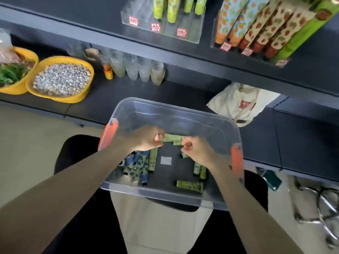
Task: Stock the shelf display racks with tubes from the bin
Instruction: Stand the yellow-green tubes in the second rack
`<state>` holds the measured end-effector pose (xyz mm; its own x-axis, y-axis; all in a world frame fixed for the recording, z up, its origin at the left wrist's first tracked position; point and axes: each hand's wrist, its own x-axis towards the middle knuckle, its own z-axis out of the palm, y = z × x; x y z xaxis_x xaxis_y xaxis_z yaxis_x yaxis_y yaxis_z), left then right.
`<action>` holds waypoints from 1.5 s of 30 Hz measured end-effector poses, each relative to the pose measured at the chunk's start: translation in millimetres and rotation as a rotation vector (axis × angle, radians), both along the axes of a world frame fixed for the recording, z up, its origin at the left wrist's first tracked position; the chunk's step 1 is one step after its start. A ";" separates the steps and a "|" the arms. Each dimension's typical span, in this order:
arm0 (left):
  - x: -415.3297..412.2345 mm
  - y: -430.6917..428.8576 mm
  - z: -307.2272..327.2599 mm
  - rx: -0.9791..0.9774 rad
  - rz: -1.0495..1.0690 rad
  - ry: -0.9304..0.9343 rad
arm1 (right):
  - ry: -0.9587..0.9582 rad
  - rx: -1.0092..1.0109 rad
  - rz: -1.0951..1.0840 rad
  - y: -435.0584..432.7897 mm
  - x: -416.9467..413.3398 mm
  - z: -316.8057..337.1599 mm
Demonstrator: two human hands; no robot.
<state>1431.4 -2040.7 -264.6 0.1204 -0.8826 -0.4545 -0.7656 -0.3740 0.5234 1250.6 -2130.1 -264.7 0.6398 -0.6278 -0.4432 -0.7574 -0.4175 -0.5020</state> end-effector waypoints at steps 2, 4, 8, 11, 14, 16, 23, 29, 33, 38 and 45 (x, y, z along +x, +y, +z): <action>-11.5 5.1 -32.1 0.041 0.036 0.033 | 0.045 0.059 -0.026 8.6 -7.3 -32.2; -21.2 8.0 -59.3 0.050 0.053 0.042 | 0.088 0.096 -0.033 14.6 -13.6 -58.7; -32.0 6.9 -95.8 0.061 0.106 0.012 | 0.149 0.055 -0.042 6.6 -19.4 -85.3; -29.2 -1.9 -110.2 0.029 0.130 -0.025 | 0.209 -0.054 -0.019 -6.3 -22.1 -93.8; -28.1 -11.0 -119.6 0.010 0.089 -0.078 | 0.351 -0.079 0.058 -12.8 -25.1 -103.7; -30.9 -17.6 -124.3 -0.014 0.069 -0.065 | 0.412 -0.120 0.114 -14.3 -26.9 -110.4; -49.2 -39.7 -136.8 -0.236 -0.030 -0.119 | 0.414 -0.238 0.191 -18.0 -31.6 -120.9; -54.8 -45.8 -141.3 -0.368 0.008 -0.305 | 0.165 -0.051 -0.155 -24.0 -37.0 -118.8; -50.0 -40.1 -150.5 -0.249 0.028 -0.415 | 0.094 0.037 -0.242 -23.4 -36.6 -116.8; -43.3 -37.6 -141.5 -0.094 -0.002 -0.298 | 0.014 0.107 -0.290 -23.8 -33.6 -110.2; -23.1 -23.9 -82.8 -0.131 0.297 0.259 | -0.145 0.187 -0.364 -26.9 -22.5 -79.7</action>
<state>1408.3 -2064.6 -347.4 0.2748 -0.8791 -0.3895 -0.4716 -0.4762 0.7422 1228.1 -2156.9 -344.4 0.4550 -0.7419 -0.4926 -0.7549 -0.0279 -0.6553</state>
